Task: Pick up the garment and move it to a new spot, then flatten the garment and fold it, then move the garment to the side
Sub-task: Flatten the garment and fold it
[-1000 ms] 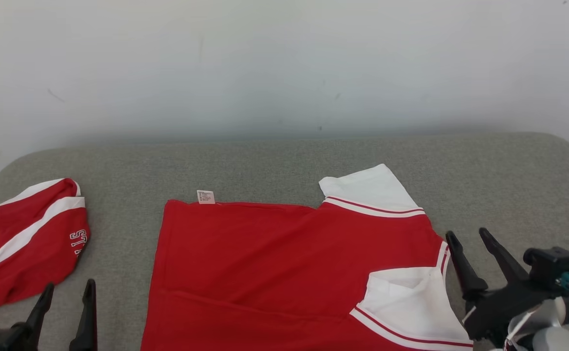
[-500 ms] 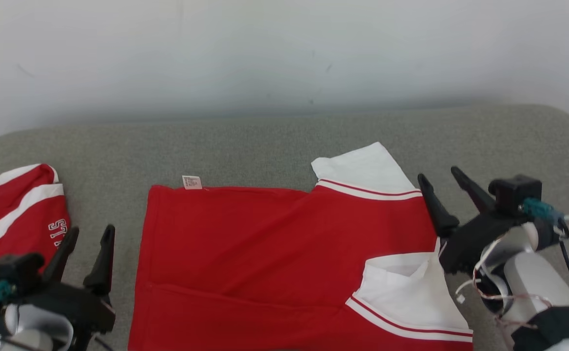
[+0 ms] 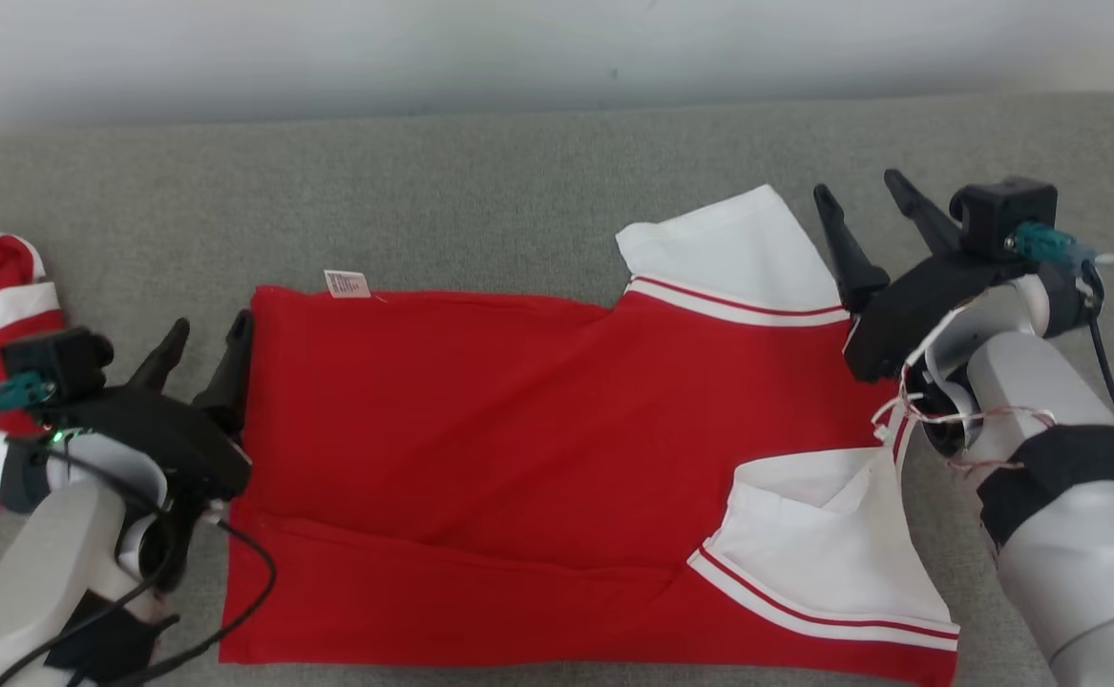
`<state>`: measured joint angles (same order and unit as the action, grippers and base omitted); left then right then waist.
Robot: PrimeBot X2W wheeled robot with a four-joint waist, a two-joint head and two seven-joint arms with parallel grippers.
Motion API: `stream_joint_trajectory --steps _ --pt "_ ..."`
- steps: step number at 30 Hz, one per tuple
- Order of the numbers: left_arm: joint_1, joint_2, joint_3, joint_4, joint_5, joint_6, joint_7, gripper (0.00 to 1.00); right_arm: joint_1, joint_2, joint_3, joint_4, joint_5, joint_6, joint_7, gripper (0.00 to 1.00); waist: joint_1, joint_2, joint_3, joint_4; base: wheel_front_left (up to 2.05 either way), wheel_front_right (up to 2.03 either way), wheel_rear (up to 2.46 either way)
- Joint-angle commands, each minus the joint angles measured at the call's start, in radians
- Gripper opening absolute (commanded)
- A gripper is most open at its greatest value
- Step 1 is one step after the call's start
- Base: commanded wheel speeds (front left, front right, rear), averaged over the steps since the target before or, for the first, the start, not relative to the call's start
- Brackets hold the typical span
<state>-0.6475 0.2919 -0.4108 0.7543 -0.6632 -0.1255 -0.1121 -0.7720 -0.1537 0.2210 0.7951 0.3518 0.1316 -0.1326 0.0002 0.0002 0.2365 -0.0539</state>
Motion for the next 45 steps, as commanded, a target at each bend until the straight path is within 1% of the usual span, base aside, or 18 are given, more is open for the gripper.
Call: stream_joint_trajectory --steps 1,7,13,18,25,29,30,31,32,33,35,39,42,45 --pt "-0.036 0.002 -0.022 0.02 -0.031 -0.003 0.013 1.0 -0.037 0.004 0.007 0.03 0.006 -0.002 -0.017 1.0 -0.0002 -0.0002 0.055 0.0 0.0 0.0 0.0" --pt "-0.12 -0.001 -0.101 0.072 -0.104 -0.003 0.001 1.0 -0.12 0.025 0.047 0.125 0.027 -0.002 -0.069 1.0 -0.0002 -0.0002 0.084 -0.016 0.0 0.0 0.0" --pt "-0.182 0.016 -0.161 0.13 -0.168 -0.004 0.008 1.0 -0.173 0.045 0.091 0.179 0.055 -0.002 -0.103 1.0 -0.0002 -0.0002 0.107 -0.044 0.0 0.0 0.0" --pt "-0.227 0.045 -0.193 0.199 -0.197 -0.004 0.013 1.0 -0.202 0.054 0.127 0.191 0.08 -0.002 -0.121 1.0 -0.0002 -0.0002 0.127 -0.073 0.0 0.0 0.0" --pt "-0.256 0.033 -0.224 0.259 -0.241 -0.004 0.022 1.0 -0.21 0.038 0.151 0.193 0.101 -0.002 -0.133 1.0 -0.0002 -0.0002 0.135 -0.088 0.0 0.0 0.0" --pt "-0.264 0.033 -0.251 0.309 -0.244 -0.003 0.041 1.0 -0.215 0.042 0.16 0.191 0.105 -0.002 -0.134 1.0 -0.0002 -0.0002 0.134 -0.09 0.0 0.0 0.0" --pt "-0.268 0.037 -0.258 0.323 -0.238 -0.003 0.044 0.84 -0.218 0.042 0.161 0.187 0.107 -0.002 -0.134 1.0 -0.0002 -0.0002 0.133 -0.089 0.0 0.0 0.0" --pt "-0.272 0.038 -0.264 0.335 -0.234 -0.003 0.046 0.39 -0.219 0.041 0.161 0.182 0.107 -0.002 -0.134 1.0 -0.0002 -0.0002 0.133 -0.088 0.0 0.0 0.0" --pt "-0.275 0.034 -0.268 0.341 -0.237 -0.003 0.044 0.04 -0.219 0.04 0.16 0.178 0.107 -0.002 -0.133 1.0 -0.0002 -0.0002 0.133 -0.086 0.0 0.0 0.0" --pt "-0.277 0.028 -0.273 0.342 -0.241 -0.003 0.043 0.0 -0.217 0.037 0.159 0.175 0.107 -0.002 -0.133 1.0 -0.0002 -0.0002 0.132 -0.084 0.0 0.0 0.0" --pt "-0.282 0.026 -0.282 0.339 -0.246 -0.004 0.034 0.0 -0.214 0.038 0.158 0.178 0.106 -0.002 -0.133 1.0 -0.0002 -0.0002 0.13 -0.08 0.0 0.0 0.0" --pt "-0.289 0.031 -0.296 0.322 -0.27 -0.003 0.023 0.0 -0.241 0.052 0.173 0.221 0.112 -0.002 -0.132 1.0 -0.0002 -0.0002 0.133 -0.074 0.0 0.0 0.0" --pt "-0.303 0.029 -0.309 0.317 -0.267 -0.003 -0.006 0.0 -0.267 0.054 0.176 0.265 0.116 -0.002 -0.126 1.0 -0.0002 -0.0002 0.145 -0.066 0.0 0.0 0.0" --pt "-0.316 0.027 -0.311 0.321 -0.277 -0.003 -0.033 0.0 -0.307 0.063 0.18 0.339 0.111 -0.002 -0.071 1.0 -0.0002 -0.0002 0.158 -0.065 0.0 0.0 0.0"
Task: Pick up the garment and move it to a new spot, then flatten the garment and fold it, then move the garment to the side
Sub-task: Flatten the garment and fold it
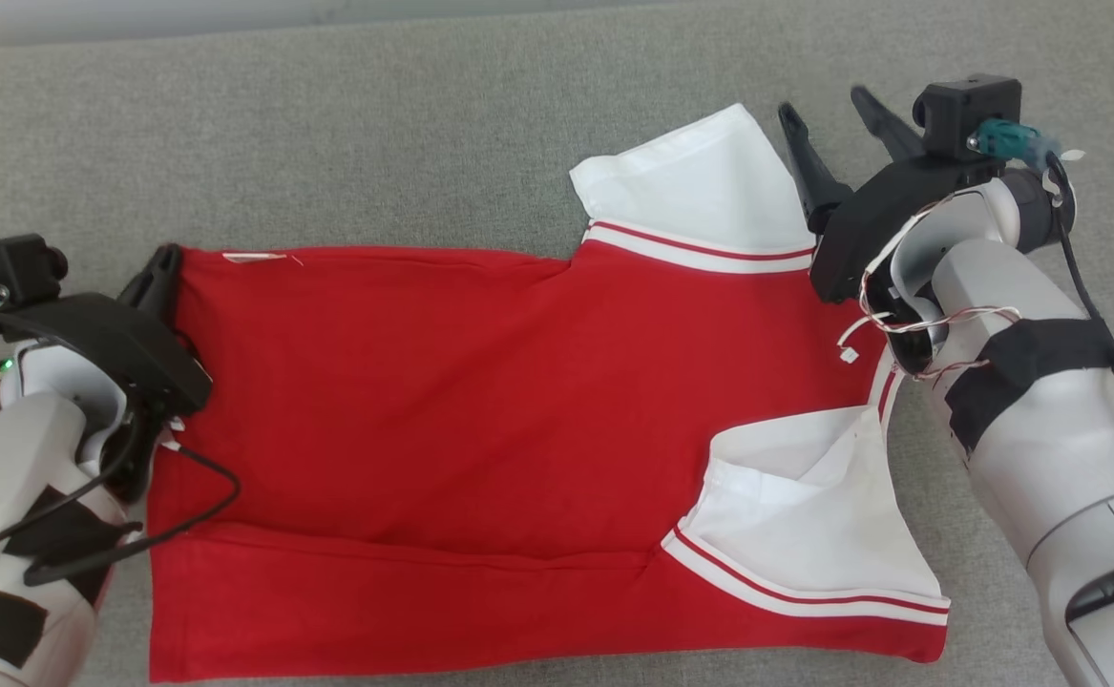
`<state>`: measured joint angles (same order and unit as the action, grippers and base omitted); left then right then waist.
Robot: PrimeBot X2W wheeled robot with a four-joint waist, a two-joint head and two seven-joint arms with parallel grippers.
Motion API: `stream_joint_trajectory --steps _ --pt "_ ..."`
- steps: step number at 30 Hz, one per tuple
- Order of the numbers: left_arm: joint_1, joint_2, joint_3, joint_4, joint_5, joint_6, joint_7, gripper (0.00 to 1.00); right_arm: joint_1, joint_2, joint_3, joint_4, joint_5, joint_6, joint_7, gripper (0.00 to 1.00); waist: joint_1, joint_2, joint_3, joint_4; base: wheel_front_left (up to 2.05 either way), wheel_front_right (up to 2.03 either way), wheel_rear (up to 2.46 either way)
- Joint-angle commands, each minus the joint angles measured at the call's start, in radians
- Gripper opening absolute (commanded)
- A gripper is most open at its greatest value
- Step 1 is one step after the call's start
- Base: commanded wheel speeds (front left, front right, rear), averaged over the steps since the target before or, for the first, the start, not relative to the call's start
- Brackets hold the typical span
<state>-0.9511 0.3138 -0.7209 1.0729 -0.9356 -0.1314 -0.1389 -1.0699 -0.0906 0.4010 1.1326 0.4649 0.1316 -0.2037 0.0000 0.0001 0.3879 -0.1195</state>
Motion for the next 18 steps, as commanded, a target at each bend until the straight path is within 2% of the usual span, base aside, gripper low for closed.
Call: stream_joint_trajectory --steps 1,7,18 --pt "-0.018 0.01 -0.001 0.003 -0.007 0.003 -0.009 0.0 -0.027 0.008 0.004 0.022 -0.002 -0.002 0.023 1.0 0.0 -0.0001 0.013 -0.002 0.0 0.0 0.0" --pt "-0.033 0.016 -0.026 -0.011 -0.028 0.002 -0.007 0.0 -0.088 0.03 0.003 0.098 0.026 -0.002 0.085 1.0 0.0 -0.0001 0.034 -0.011 0.0 0.0 0.0" --pt "-0.066 0.013 -0.08 -0.03 -0.055 0.002 -0.005 0.0 -0.126 0.038 0.011 0.154 -0.034 -0.002 0.103 1.0 0.0 -0.0001 0.063 0.022 0.0 0.0 0.0"
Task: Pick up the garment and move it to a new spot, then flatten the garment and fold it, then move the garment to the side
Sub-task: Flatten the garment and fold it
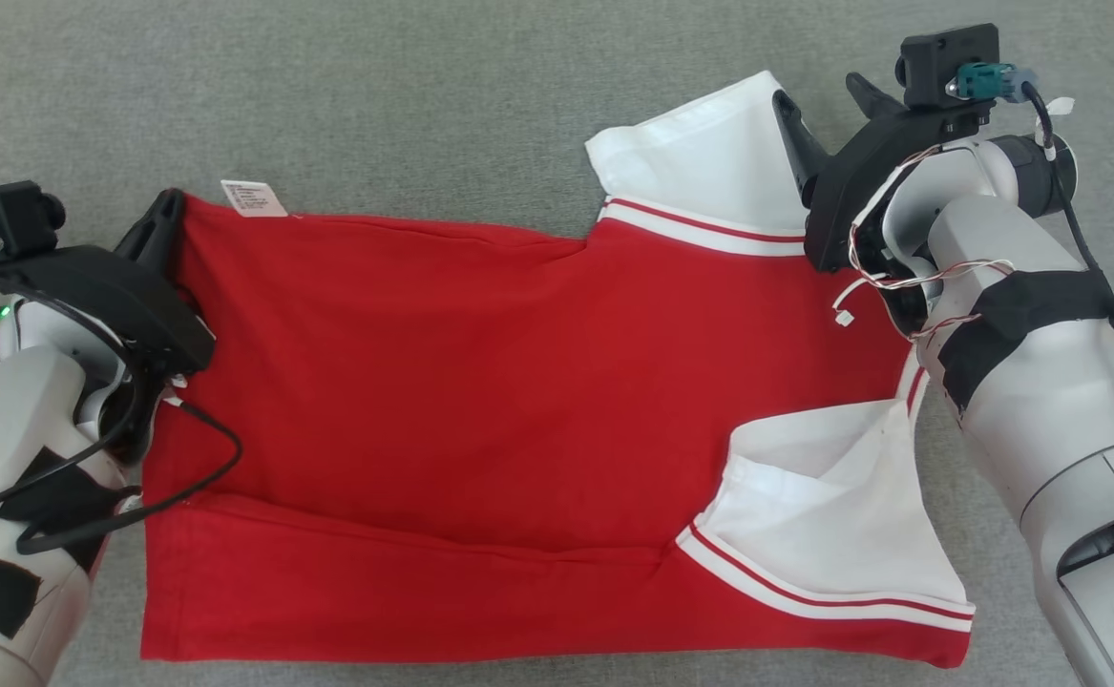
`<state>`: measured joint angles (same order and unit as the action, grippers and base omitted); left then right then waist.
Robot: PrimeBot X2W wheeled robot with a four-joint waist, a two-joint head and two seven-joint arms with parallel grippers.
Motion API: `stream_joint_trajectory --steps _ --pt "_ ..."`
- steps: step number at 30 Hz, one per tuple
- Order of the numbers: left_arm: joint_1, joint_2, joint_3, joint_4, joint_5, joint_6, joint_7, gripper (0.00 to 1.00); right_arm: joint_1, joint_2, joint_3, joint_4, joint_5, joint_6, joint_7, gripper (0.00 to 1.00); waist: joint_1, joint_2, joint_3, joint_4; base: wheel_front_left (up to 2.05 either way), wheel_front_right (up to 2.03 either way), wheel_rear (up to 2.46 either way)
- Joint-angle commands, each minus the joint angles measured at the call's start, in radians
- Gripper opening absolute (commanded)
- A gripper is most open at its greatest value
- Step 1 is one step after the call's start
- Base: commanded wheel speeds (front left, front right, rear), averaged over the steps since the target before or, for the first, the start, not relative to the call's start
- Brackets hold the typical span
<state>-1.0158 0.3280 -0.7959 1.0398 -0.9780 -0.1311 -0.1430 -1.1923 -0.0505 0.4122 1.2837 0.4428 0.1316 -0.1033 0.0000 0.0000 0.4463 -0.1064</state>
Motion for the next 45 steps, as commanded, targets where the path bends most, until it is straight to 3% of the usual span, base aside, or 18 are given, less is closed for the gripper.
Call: stream_joint_trajectory --steps 1,11,23,24,25,26,31,37,45 --pt "-0.001 -0.001 -0.005 0.003 -0.013 0.002 -0.001 0.0 -0.003 -0.002 0.0 0.003 -0.012 -0.002 0.002 1.0 0.0 0.0 0.004 0.009 0.0 0.0 0.0" --pt "-0.056 0.001 -0.058 -0.03 -0.022 0.002 -0.02 0.0 0.009 -0.041 -0.135 0.006 -0.142 -0.002 0.054 1.0 0.0 0.0 0.042 0.051 0.0 0.0 0.0" --pt "-0.102 -0.016 -0.114 -0.046 -0.01 0.002 -0.048 0.0 -0.016 -0.016 -0.306 0.01 -0.305 -0.002 0.046 1.0 0.0 0.0 0.096 0.086 0.0 0.0 0.0" --pt "-0.104 -0.013 -0.117 -0.047 -0.013 0.002 -0.048 0.0 -0.015 -0.015 -0.316 0.01 -0.322 -0.002 0.055 0.49 0.0 0.0 0.098 0.087 0.0 0.0 0.0" --pt "-0.105 -0.009 -0.12 -0.048 -0.017 0.002 -0.05 0.0 -0.017 -0.013 -0.325 0.01 -0.337 -0.002 0.056 0.36 0.0 0.0 0.099 0.087 0.0 0.0 0.0" --pt "-0.104 -0.006 -0.124 -0.049 -0.02 0.003 -0.051 0.0 -0.017 -0.011 -0.336 0.01 -0.348 -0.002 0.057 0.0 0.0 0.0 0.099 0.087 0.0 0.0 0.0" --pt "-0.096 0.008 -0.135 -0.049 -0.036 0.003 -0.058 0.0 -0.018 -0.011 -0.384 0.011 -0.413 -0.002 0.044 0.0 0.0 0.0 0.091 0.082 0.0 0.0 0.0" --pt "-0.084 0.024 -0.143 -0.054 -0.06 0.003 -0.072 0.0 -0.041 -0.004 -0.423 0.006 -0.459 -0.002 -0.044 0.0 0.0 0.0 0.075 0.071 0.0 0.0 0.0" --pt "-0.057 0.038 -0.146 -0.061 -0.079 0.003 -0.099 0.0 -0.003 -0.002 -0.416 0.006 -0.403 -0.002 -0.13 0.0 0.0 0.0 0.038 0.065 0.0 0.0 0.0"
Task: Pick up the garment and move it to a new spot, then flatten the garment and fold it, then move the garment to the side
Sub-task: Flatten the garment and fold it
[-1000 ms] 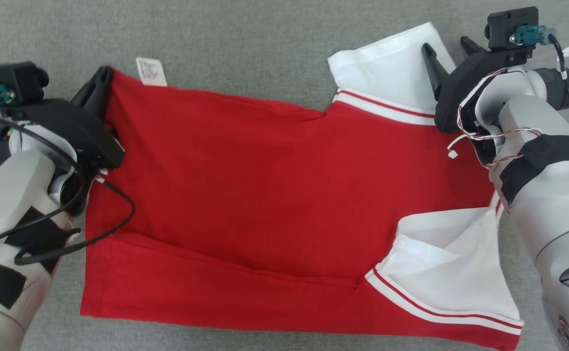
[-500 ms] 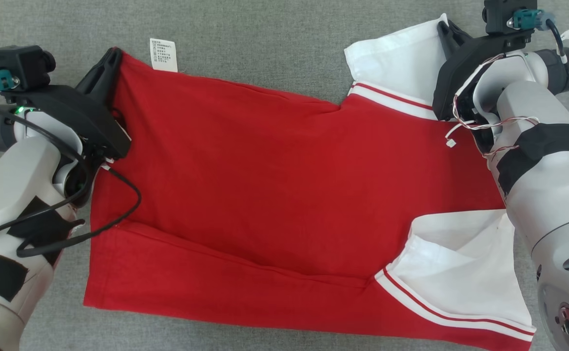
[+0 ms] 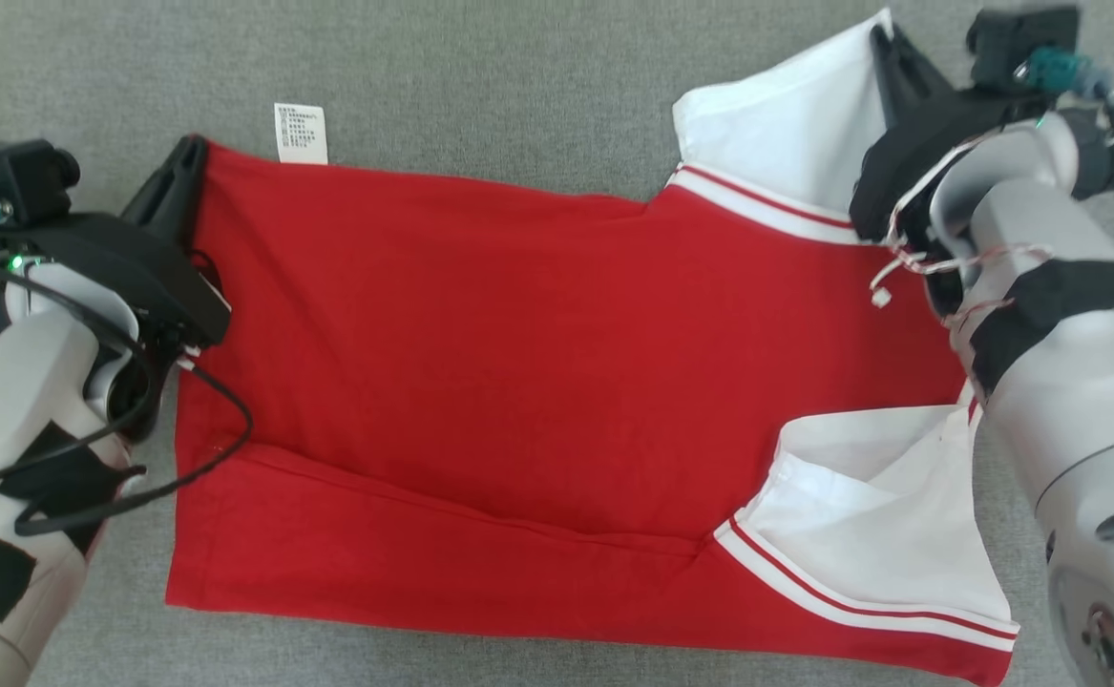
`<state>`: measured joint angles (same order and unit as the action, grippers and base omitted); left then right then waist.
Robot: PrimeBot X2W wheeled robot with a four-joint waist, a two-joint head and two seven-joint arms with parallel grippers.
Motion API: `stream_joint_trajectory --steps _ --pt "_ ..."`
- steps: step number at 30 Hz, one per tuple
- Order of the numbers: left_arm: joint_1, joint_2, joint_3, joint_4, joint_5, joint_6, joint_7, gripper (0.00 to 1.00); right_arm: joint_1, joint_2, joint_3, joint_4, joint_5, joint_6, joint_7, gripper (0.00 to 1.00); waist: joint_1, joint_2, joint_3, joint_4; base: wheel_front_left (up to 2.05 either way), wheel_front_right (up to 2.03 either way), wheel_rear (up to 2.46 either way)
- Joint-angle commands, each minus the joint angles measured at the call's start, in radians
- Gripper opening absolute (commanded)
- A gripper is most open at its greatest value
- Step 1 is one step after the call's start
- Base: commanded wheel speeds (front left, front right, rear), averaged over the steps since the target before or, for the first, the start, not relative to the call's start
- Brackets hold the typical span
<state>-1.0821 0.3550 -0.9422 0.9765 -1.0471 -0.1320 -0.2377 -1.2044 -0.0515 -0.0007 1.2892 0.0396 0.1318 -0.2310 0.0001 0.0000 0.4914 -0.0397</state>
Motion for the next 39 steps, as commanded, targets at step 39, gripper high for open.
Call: stream_joint_trajectory --steps 39 --pt "0.527 0.133 0.258 -0.449 0.273 0.046 -0.028 0.0 0.688 -0.641 0.798 -1.075 1.272 -0.002 -0.035 0.0 -0.0001 0.0 -0.252 -0.045 0.0 0.0 0.0"
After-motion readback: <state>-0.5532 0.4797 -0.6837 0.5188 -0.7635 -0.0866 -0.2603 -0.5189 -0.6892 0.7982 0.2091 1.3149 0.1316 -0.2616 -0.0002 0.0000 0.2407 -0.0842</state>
